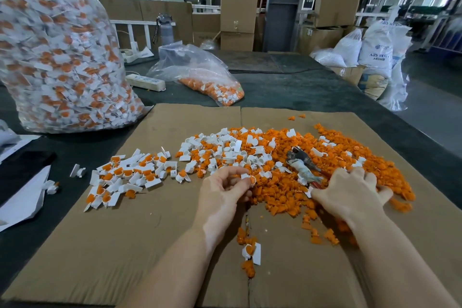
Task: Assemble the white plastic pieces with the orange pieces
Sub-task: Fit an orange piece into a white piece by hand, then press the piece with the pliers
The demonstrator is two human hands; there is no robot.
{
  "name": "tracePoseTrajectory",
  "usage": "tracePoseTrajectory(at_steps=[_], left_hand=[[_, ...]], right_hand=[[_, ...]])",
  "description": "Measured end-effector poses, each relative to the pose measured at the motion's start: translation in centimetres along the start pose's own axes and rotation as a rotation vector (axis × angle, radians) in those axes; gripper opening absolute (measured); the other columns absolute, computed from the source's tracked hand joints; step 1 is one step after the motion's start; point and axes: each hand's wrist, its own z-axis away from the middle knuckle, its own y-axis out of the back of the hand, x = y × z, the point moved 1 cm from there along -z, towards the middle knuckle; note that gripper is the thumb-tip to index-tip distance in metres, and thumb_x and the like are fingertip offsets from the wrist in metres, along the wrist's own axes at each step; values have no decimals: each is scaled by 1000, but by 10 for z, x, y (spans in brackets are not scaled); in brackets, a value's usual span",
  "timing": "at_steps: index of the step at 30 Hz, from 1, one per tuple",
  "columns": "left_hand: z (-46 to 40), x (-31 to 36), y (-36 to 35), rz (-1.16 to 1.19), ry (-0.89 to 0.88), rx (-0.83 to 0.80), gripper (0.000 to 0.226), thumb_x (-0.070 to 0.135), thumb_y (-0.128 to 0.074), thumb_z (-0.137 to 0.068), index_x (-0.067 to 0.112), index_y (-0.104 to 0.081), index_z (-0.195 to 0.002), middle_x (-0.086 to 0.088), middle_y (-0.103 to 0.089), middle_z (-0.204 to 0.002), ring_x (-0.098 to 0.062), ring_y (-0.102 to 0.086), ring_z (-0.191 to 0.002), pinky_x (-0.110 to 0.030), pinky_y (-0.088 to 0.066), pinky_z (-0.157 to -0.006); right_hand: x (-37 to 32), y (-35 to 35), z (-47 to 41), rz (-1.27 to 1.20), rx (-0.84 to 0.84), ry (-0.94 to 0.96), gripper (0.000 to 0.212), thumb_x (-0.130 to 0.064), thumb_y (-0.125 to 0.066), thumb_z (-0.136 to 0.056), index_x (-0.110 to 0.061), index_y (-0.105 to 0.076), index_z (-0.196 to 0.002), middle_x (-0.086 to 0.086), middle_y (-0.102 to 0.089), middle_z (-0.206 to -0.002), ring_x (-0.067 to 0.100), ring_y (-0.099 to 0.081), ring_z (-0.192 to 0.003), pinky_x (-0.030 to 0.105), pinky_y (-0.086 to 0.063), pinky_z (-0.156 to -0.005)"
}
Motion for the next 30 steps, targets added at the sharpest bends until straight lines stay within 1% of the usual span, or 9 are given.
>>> tracePoseTrajectory(at_steps=[4,6,8,12,16,19,21,24,30], left_hand=[[-1,2,0,22,34,11,16,4,-62,-87,14,-65,-99,3,-67,-63,-7,-62,-59,-15,-51,-60],[-2,4,-1,46,65,9,16,5,-61,-88,12,-64,-101,-1,-69,-67,-8,-62,-60,-18,-53,-62],[-4,7,-1,87,95,5,15,6,-61,-88,12,-64,-102,-5,-71,-72,-7,-62,-60,-18,-52,-61],[-11,16,0,194,145,23,14,6,-62,-88,10,-63,-101,-3,-67,-63,-8,-61,-56,-15,-49,-53],[-21,25,-1,333,204,62,12,1,-62,-86,8,-64,-96,-2,-63,-59,-9,-58,-50,-17,-48,-47],[-28,26,0,288,224,128,11,3,-65,-85,11,-65,-93,-5,-66,-69,-8,-60,-55,-18,-50,-49],[-31,25,2,252,227,159,12,5,-66,-84,12,-65,-94,-9,-66,-78,-8,-61,-59,-19,-52,-55],[-33,24,4,232,233,180,13,3,-65,-85,10,-64,-96,-13,-66,-83,-11,-61,-61,-22,-53,-59],[-34,20,4,179,232,227,13,5,-64,-86,12,-66,-97,-11,-70,-88,-12,-64,-69,-21,-53,-60]], right_hand=[[1,4,-5,-36,29,52,55,-64,-49,-81,-14,-51,-104,8,-52,-115,29,-45,-112,44,-33,-94],[-1,10,-4,-163,10,95,48,-57,-51,-84,-11,-46,-95,2,-55,-88,24,-52,-90,37,-41,-76],[-4,14,0,-265,33,143,40,-49,-54,-86,-11,-46,-96,-1,-49,-76,18,-49,-75,32,-39,-65],[-12,23,12,-421,-28,279,51,-41,-51,-90,-10,-42,-129,6,-55,-101,17,-52,-84,26,-37,-65],[-25,32,31,-638,-298,438,24,-36,-50,-92,-16,-61,-88,-1,-47,-60,7,-42,-46,18,-33,-45],[-33,35,40,-691,-462,471,28,-33,-48,-93,-16,-59,-75,-2,-44,-56,11,-39,-47,23,-31,-48],[-36,36,43,-751,-515,446,28,-31,-47,-94,-11,-62,-83,-4,-52,-58,8,-48,-51,18,-36,-48],[-38,34,45,-755,-540,438,30,-31,-46,-95,-6,-63,-92,-4,-56,-63,7,-49,-54,16,-36,-47],[-40,31,45,-697,-551,494,28,-32,-46,-93,-11,-62,-88,-4,-60,-69,6,-54,-60,18,-39,-54]])
